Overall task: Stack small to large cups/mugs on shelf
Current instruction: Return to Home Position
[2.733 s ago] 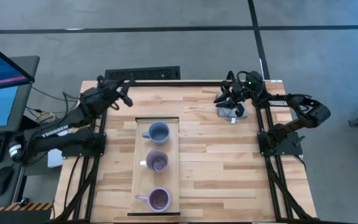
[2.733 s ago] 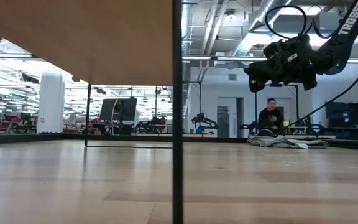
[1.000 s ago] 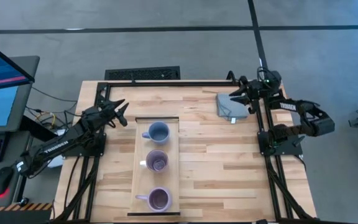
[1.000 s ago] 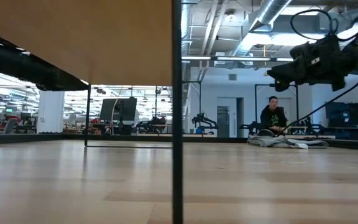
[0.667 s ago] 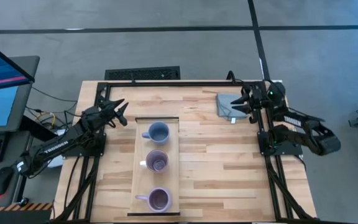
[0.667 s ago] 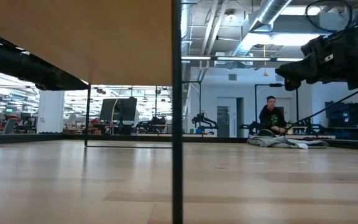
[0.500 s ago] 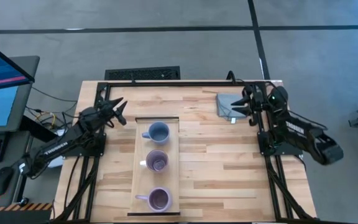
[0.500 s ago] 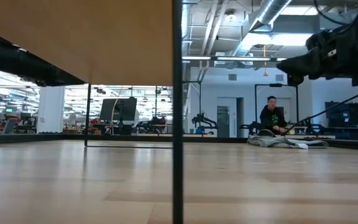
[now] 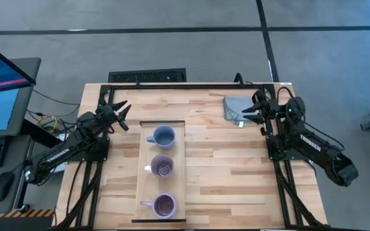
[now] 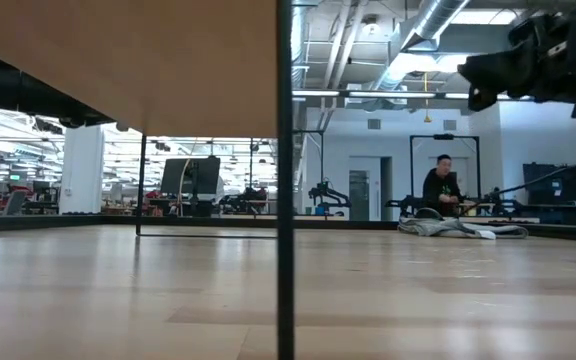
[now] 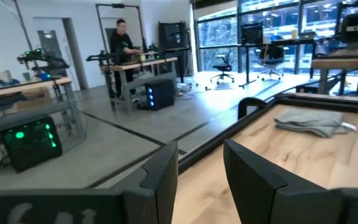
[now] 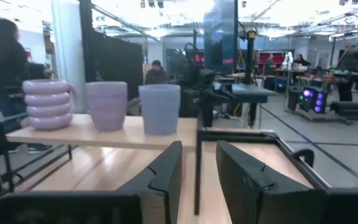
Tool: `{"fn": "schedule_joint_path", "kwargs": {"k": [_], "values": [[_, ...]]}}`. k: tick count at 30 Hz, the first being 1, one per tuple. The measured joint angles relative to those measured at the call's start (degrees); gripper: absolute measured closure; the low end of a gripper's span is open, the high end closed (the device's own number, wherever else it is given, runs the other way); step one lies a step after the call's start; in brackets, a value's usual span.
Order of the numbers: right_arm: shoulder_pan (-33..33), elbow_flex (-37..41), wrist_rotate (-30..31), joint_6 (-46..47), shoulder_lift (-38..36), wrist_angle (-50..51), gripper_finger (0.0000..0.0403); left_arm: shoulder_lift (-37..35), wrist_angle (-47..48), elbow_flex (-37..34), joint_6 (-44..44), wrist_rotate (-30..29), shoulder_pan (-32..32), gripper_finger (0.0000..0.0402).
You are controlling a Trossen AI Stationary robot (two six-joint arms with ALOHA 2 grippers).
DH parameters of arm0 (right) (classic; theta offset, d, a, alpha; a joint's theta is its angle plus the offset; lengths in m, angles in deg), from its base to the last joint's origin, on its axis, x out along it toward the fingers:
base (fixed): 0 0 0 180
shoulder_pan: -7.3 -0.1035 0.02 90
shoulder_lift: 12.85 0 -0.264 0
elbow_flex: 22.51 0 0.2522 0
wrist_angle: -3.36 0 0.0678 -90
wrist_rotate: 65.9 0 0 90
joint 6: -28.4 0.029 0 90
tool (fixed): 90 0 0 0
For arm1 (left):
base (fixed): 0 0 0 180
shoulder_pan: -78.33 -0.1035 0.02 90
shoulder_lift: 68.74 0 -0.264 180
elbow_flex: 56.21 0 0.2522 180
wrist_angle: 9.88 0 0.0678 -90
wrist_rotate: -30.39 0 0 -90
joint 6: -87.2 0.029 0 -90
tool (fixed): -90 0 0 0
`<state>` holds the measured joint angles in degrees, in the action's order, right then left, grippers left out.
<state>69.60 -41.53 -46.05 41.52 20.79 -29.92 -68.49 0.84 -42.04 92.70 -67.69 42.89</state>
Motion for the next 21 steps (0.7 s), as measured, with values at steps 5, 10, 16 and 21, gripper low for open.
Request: {"fn": "schedule_joint_path", "kwargs": {"k": [5, 10, 16, 21], "values": [[-0.4, 0.0, 0.0, 3.8, -5.1, 0.5, 0.028, 0.0, 0.1, 0.0, 0.0, 0.3, 0.0, 0.028], [-0.4, 0.0, -0.3, 6.4, -10.3, 3.5, 0.028, 0.0, 0.3, 0.0, 0.9, 1.6, 0.0, 0.028], [-0.4, 0.0, -0.4, 6.4, -17.6, 12.3, 0.028, 0.0, 0.7, 0.0, 0.9, 3.7, 0.0, 0.028], [-0.4, 0.0, -0.2, 5.0, -24.5, 19.4, 0.028, 0.0, 0.7, 0.0, 0.8, 3.8, 0.0, 0.028]]}}
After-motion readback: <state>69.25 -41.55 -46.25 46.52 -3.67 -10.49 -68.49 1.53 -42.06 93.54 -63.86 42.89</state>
